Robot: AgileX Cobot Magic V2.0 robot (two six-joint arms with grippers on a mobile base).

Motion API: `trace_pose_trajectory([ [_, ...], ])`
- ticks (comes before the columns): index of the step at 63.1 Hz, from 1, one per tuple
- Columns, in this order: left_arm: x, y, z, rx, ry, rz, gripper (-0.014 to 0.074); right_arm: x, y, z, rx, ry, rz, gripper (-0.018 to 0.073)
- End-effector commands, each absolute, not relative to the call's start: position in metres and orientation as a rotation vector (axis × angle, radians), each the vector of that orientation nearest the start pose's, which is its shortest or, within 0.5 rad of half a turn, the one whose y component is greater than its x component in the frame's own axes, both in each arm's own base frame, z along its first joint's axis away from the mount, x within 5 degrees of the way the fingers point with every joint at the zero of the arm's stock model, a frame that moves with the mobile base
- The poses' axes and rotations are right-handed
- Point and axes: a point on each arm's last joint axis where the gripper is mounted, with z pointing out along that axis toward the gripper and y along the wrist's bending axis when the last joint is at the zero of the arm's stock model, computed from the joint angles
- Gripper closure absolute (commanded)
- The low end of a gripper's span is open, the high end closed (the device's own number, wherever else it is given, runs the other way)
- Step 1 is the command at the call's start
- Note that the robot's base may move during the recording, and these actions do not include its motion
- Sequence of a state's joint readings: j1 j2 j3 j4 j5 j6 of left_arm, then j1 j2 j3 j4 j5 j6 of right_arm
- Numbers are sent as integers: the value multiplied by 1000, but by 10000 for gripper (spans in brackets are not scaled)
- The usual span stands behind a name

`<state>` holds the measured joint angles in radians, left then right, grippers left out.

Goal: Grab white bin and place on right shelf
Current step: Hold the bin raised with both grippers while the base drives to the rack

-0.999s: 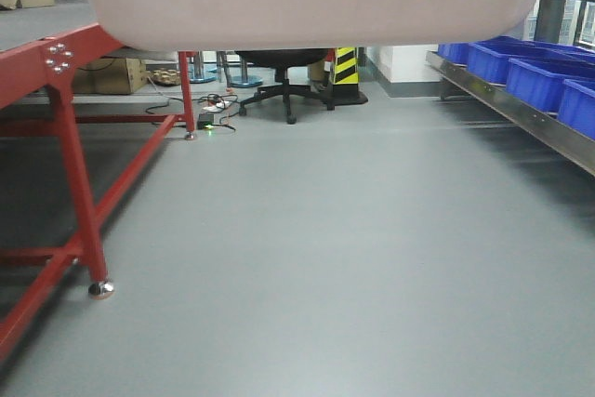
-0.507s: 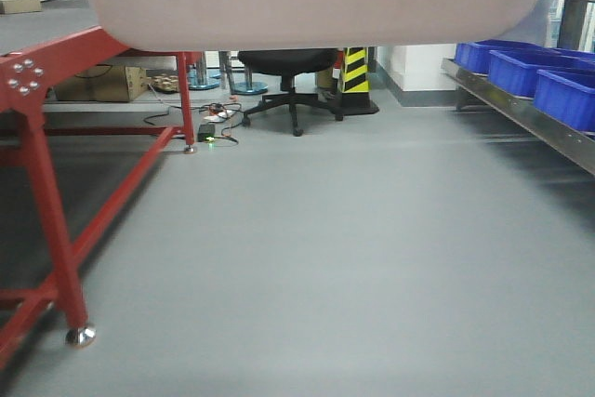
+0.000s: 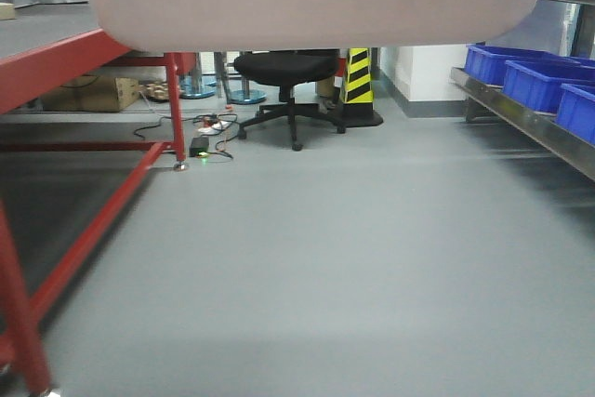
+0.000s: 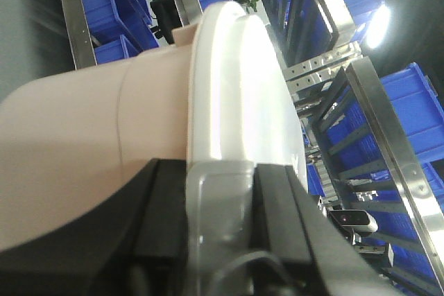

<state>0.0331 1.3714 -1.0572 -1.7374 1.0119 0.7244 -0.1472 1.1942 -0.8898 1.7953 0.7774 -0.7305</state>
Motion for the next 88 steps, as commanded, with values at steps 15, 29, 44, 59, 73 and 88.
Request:
trace_pose_trajectory([
  [15, 246, -86, 412, 182, 1639, -1911, 722, 242, 36, 394, 355, 1582, 1499, 492],
  [29, 246, -86, 412, 182, 1639, -1911, 722, 243, 36, 394, 356, 1582, 1498, 492],
  [44, 246, -86, 412, 182, 1639, -1911, 722, 243, 36, 394, 357, 1582, 1497, 492],
  [59, 246, -86, 412, 182, 1639, -1911, 722, 243, 36, 394, 357, 1582, 1497, 492],
  [73, 246, -86, 412, 182, 1639, -1911, 722, 243, 36, 394, 358, 1582, 1496, 492],
  [88, 246, -86, 412, 182, 1639, -1911, 722, 243, 36, 394, 359, 1582, 1495, 492],
])
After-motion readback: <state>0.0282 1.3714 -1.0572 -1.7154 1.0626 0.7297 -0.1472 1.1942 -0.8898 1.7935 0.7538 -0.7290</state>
